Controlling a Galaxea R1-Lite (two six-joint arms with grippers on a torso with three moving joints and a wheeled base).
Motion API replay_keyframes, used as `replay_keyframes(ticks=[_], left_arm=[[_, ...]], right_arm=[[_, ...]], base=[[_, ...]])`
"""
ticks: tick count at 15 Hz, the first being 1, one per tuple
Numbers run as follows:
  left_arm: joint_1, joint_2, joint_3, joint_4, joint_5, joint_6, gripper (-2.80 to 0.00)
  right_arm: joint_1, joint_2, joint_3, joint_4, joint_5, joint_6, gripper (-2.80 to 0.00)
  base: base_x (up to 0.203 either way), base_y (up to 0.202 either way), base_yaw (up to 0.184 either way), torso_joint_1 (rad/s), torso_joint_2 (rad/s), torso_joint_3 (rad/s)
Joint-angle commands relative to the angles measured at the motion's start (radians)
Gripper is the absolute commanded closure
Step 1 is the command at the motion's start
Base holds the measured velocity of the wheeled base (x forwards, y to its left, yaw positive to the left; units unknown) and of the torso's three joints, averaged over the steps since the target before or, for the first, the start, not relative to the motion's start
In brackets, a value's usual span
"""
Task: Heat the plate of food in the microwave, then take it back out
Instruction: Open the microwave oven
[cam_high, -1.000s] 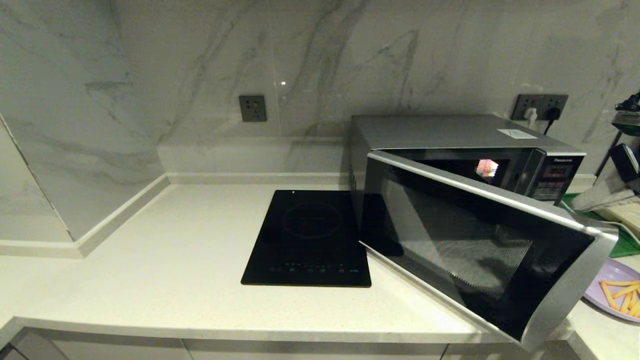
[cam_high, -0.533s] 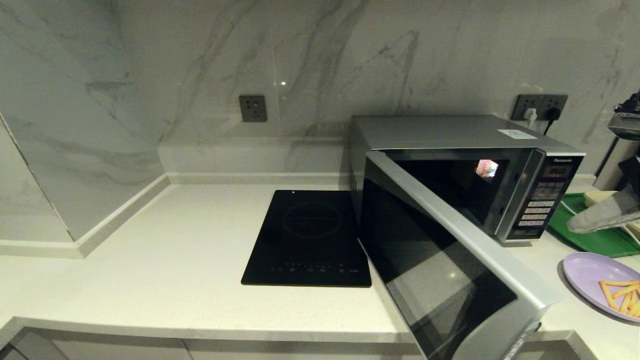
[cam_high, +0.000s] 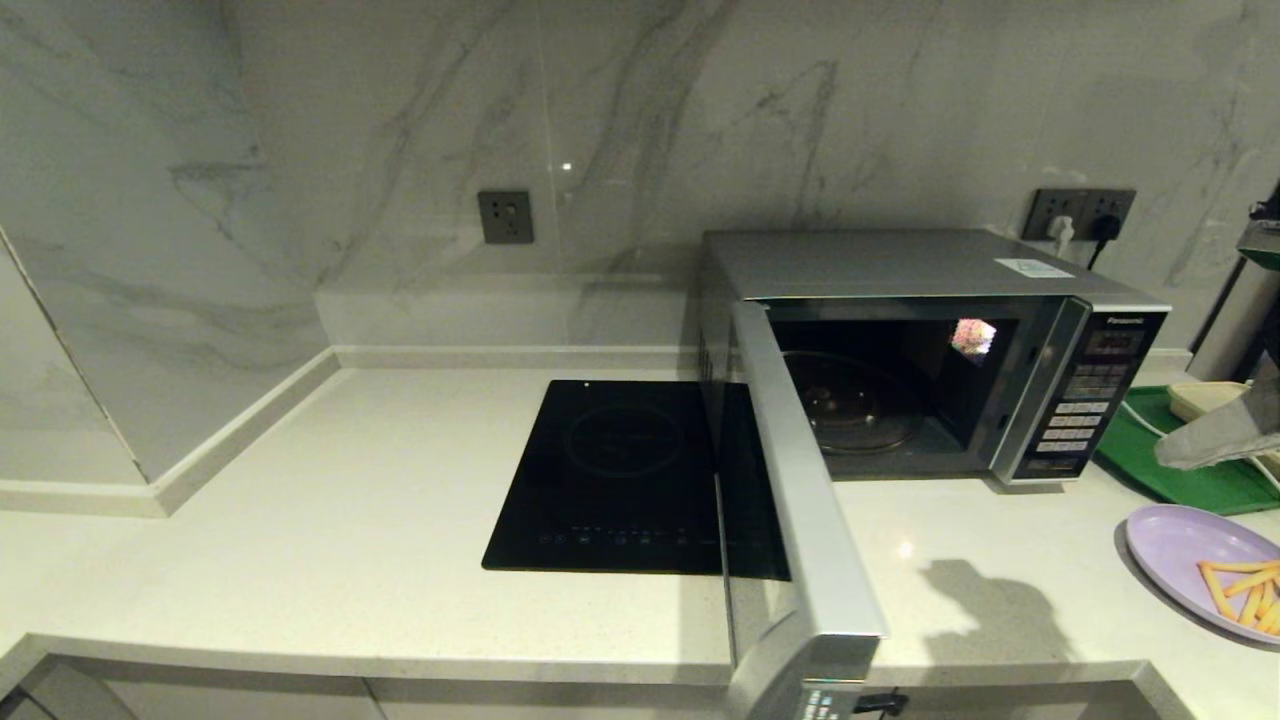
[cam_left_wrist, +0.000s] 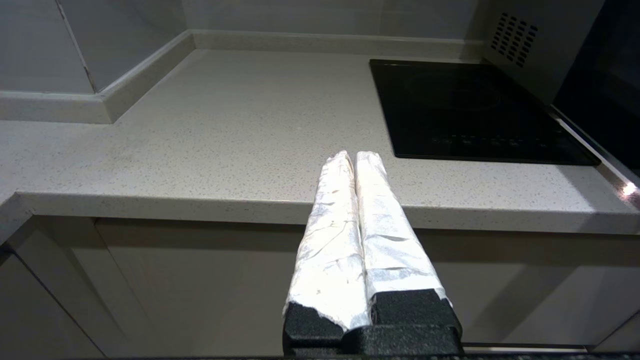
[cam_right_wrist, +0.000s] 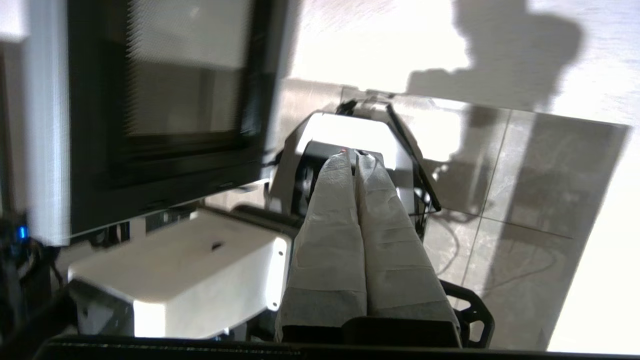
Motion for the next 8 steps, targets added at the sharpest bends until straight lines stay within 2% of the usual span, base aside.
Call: replay_keyframes(ticks=[1, 4, 5, 8], left_arm=[[0.0, 0.0, 0.0, -0.001, 0.002, 0.0, 0.0], [0.0, 0.0, 0.0, -0.001, 0.0, 0.0, 0.0], [0.0, 0.0, 0.0, -0.001, 0.0, 0.0, 0.0], [0.0, 0.0, 0.0, -0.001, 0.0, 0.0, 0.0]], right_arm=[[0.084, 0.011, 0.011, 0.009, 0.004, -0.007, 0.0], [0.224, 0.055, 0.016, 0.016, 0.028, -0.058, 0.0], [0.251, 0.068, 0.013, 0.016, 0.06, -0.064, 0.0], [0.291, 0.076, 0.022, 0.025, 0.071, -0.063, 0.0]], base=[[0.0, 0.0, 0.0, 0.0, 0.0, 0.0], [0.0, 0.0, 0.0, 0.0, 0.0, 0.0], [0.0, 0.0, 0.0, 0.0, 0.0, 0.0], [0.0, 0.0, 0.0, 0.0, 0.0, 0.0]])
